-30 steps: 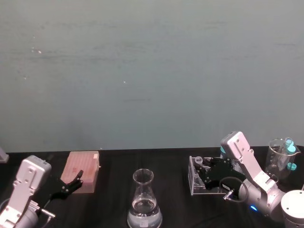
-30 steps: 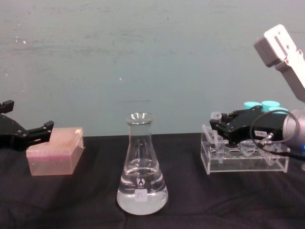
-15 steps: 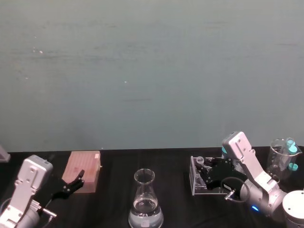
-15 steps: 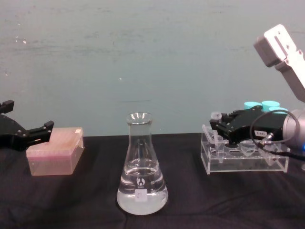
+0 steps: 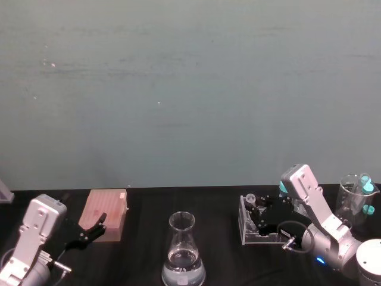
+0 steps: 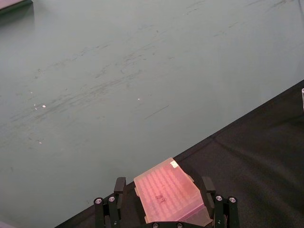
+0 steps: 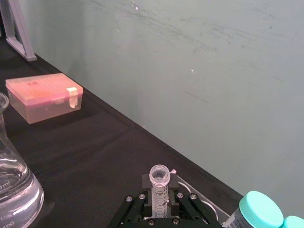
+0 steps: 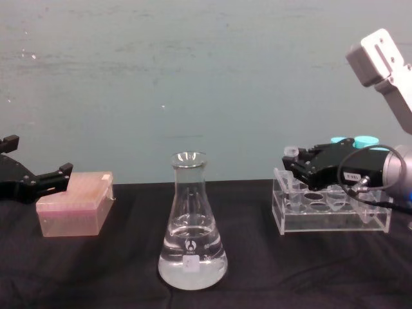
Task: Pour the liquid from the test tube into the beaker using one hand.
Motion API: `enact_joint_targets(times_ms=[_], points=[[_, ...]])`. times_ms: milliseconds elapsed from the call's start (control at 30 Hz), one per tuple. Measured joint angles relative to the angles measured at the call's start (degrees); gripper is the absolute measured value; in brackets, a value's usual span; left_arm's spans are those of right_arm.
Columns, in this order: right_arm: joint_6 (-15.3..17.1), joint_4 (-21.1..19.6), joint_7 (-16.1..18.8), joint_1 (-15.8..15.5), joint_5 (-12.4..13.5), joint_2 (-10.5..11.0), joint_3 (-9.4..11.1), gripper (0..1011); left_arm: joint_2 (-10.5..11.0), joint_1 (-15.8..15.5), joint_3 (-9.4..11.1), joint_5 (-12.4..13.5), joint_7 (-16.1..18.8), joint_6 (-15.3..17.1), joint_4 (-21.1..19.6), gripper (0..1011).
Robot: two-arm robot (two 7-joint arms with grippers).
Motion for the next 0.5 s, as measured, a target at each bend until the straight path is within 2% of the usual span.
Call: enact_joint_targets(times_ms=[233, 500], points=[[-0.52, -1.23, 0.7, -0.43, 0.67, 0.01, 0.59, 194, 0.0, 0.0, 0.0, 0.0, 0.0, 0.0, 0.0, 1000], [-0.4, -6.58, 1.38, -1.51, 1.91, 0.9, 1.41, 194, 0.0, 0.0, 0.0, 0.0, 0.0, 0.0, 0.0, 1000]])
